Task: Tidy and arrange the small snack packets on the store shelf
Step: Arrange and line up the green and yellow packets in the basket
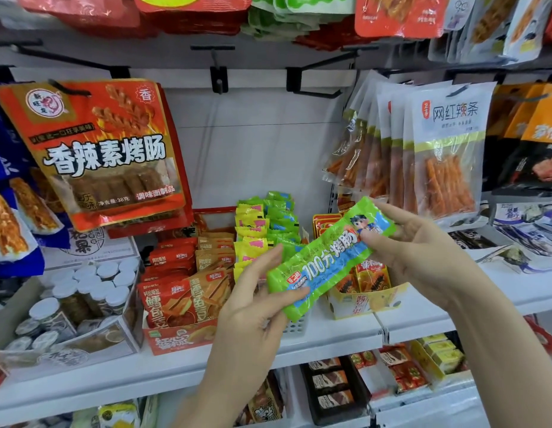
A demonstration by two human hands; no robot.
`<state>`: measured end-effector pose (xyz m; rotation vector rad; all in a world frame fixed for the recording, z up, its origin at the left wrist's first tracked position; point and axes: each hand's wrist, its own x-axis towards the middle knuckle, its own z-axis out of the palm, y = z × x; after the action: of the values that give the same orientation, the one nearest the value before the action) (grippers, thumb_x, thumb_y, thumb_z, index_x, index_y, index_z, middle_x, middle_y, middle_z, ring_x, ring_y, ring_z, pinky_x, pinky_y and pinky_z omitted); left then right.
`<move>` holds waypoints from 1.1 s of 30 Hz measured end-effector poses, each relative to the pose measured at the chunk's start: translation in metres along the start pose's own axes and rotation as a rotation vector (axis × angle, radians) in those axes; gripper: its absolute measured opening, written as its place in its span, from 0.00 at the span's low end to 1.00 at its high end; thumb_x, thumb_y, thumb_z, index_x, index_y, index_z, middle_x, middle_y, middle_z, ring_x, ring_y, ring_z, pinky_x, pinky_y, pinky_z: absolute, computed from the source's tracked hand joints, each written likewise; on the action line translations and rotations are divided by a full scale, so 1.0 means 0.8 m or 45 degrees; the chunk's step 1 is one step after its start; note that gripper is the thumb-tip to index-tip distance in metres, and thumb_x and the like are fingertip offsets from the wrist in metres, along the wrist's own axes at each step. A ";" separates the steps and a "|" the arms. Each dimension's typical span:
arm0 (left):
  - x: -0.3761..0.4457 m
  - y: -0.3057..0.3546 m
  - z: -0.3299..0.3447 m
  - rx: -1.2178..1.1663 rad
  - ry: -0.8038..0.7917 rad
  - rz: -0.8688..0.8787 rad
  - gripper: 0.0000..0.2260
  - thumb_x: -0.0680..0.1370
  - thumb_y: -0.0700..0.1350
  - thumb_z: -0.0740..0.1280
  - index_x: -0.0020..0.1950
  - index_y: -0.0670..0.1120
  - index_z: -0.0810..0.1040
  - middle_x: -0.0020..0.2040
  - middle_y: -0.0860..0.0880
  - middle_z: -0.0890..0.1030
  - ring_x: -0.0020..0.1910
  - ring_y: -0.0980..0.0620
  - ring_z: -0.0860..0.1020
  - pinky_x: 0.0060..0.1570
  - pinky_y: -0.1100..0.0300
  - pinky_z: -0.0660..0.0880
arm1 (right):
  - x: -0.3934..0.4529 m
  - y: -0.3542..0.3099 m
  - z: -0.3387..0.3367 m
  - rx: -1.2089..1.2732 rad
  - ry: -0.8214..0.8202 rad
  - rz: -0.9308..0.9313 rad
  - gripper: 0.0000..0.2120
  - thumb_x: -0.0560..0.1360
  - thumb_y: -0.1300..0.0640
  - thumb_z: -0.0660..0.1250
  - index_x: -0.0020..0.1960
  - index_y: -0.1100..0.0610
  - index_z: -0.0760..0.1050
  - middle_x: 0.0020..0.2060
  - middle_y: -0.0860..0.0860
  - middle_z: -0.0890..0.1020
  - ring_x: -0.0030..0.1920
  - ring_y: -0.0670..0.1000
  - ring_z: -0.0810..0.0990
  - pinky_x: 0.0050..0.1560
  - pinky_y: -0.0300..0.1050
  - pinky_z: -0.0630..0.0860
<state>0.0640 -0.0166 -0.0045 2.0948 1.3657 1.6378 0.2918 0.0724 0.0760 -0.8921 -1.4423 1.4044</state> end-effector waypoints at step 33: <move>0.049 -0.043 0.014 0.758 -0.185 -0.218 0.12 0.64 0.49 0.81 0.45 0.50 0.85 0.46 0.55 0.69 0.49 0.49 0.69 0.48 0.56 0.65 | 0.000 0.011 0.044 -1.439 0.091 -0.589 0.15 0.67 0.54 0.78 0.53 0.45 0.84 0.34 0.37 0.83 0.34 0.39 0.80 0.41 0.26 0.68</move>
<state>0.0536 0.0356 -0.0025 2.2339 2.1021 1.0709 0.2577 0.0610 0.0692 -1.1240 -2.2137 0.1194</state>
